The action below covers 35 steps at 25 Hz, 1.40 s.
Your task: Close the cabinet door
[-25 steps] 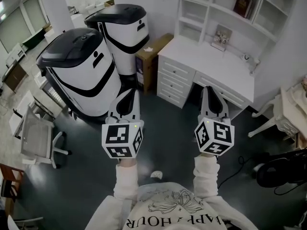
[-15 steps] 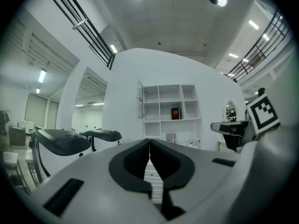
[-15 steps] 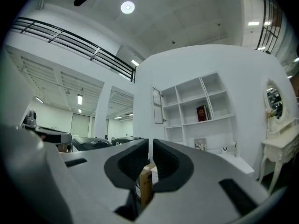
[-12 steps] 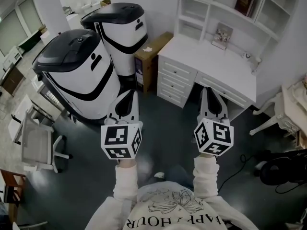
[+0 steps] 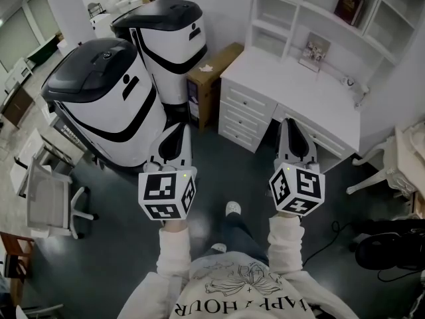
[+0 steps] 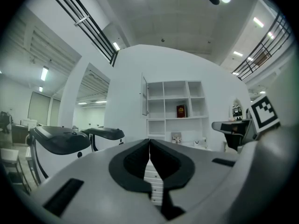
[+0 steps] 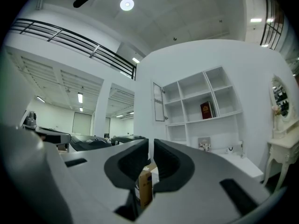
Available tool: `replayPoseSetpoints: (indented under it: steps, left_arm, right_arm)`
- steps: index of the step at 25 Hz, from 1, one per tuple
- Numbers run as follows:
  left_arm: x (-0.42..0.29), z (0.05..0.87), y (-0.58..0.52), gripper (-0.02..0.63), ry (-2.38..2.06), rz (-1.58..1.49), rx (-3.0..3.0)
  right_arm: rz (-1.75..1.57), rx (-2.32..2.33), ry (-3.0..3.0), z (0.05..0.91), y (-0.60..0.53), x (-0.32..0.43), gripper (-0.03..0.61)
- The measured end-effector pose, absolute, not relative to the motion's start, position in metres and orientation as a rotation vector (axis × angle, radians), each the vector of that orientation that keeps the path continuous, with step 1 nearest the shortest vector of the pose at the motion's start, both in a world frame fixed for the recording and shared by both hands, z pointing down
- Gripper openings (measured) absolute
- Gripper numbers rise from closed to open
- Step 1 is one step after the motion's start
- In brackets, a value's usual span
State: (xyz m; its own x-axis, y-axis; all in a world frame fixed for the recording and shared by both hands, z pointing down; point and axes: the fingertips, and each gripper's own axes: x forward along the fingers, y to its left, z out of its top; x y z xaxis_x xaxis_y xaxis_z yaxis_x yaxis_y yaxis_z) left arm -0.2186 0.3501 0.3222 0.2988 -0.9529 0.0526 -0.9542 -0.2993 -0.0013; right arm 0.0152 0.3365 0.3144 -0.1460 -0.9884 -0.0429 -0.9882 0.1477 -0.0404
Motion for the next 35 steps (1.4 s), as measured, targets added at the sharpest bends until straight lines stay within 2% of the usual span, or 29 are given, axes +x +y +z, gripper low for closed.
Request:
replayPoseSetpoints:
  steps: [21,35]
  left_arm:
    - [-0.175,0.307,0.139,0.005,-1.961,0.037,2.44]
    - [-0.169,0.324,0.066,0.005,-1.972,0.08,2.391]
  right_arm:
    - [0.065,-1.886,2.419,0.293,0.104,0.05,0.028]
    - [0.003,-1.867,2.461,0.314,0.02,0.054,0.028]
